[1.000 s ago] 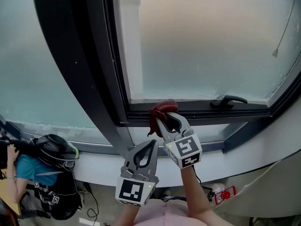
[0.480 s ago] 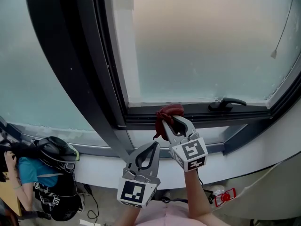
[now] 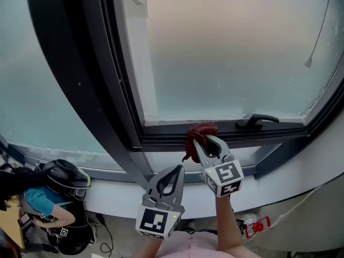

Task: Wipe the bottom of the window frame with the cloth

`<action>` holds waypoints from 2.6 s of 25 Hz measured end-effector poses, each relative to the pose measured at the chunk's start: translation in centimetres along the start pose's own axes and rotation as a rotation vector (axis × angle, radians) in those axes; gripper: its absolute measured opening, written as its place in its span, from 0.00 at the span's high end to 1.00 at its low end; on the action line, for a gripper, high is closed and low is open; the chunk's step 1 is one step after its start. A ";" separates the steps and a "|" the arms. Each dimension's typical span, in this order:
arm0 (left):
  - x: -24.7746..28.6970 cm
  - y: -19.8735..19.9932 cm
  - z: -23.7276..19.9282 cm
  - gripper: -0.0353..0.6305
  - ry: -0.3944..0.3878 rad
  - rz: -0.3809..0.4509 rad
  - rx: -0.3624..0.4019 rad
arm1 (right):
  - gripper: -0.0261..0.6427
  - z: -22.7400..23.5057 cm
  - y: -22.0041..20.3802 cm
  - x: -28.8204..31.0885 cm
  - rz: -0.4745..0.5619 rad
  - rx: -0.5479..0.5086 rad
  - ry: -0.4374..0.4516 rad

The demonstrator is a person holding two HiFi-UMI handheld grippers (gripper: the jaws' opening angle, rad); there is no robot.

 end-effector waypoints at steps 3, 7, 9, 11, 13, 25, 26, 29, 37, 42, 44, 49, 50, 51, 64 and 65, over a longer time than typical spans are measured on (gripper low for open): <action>0.1 0.1 0.3 0.96 0.003 0.006 0.004 | 0.84 0.5 0.0 -0.3 0.002 0.001 -0.004; 0.2 0.1 0.7 0.96 0.003 0.004 0.004 | 0.84 1.1 0.0 -0.7 0.004 0.004 -0.013; 0.2 0.1 0.8 0.96 0.005 0.005 0.002 | 0.84 1.4 -0.1 -0.9 0.004 0.005 -0.018; 0.3 0.1 0.9 0.96 0.006 0.006 0.003 | 0.84 1.7 -0.1 -1.1 0.005 0.005 -0.023; 0.3 0.0 1.0 0.96 0.007 -0.004 0.005 | 0.84 2.1 -0.1 -1.3 0.006 0.007 -0.030; 0.8 -0.5 2.3 0.96 -0.014 -0.031 0.006 | 0.84 5.1 -0.3 -3.3 0.009 0.018 -0.098; 0.8 -0.7 2.3 0.96 -0.015 -0.047 0.010 | 0.84 5.4 -0.3 -3.4 0.010 0.019 -0.104; 0.9 -1.0 2.5 0.96 -0.020 -0.056 0.010 | 0.84 6.1 -0.4 -3.9 0.012 0.024 -0.122; 1.7 -0.2 3.5 0.96 -0.018 0.006 0.002 | 0.84 7.9 -0.5 -5.0 0.013 0.027 -0.153; 1.6 -0.6 4.3 0.96 -0.006 -0.015 0.010 | 0.84 9.3 -0.6 -6.0 0.016 0.024 -0.167; 1.7 -0.6 4.8 0.96 0.001 -0.011 0.011 | 0.84 9.9 -0.7 -6.4 0.018 0.024 -0.168; 1.5 -0.9 5.7 0.96 0.021 0.000 0.015 | 0.84 10.6 -0.8 -7.0 0.030 0.020 -0.154; 1.3 -1.0 5.8 0.96 0.027 -0.011 0.020 | 0.84 10.7 -0.8 -7.1 0.034 0.019 -0.152; 1.1 -1.1 5.7 0.96 0.033 -0.028 0.027 | 0.84 10.9 -0.8 -7.2 0.037 0.020 -0.151; 0.2 -0.6 5.0 0.96 0.040 0.015 0.009 | 0.84 9.5 -0.3 -7.3 0.047 0.024 -0.177; 0.0 -0.6 4.7 0.96 0.039 0.003 0.010 | 0.84 8.5 0.1 -7.1 0.067 0.042 -0.160</action>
Point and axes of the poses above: the fingertips, and each gripper's own axes: x forward along the fingers, z to its right, y out of its top, the point moved 3 cm from there along -x, backward along the fingers, and after that the axes turned 8 degrees about z, right-handed, at the moved point
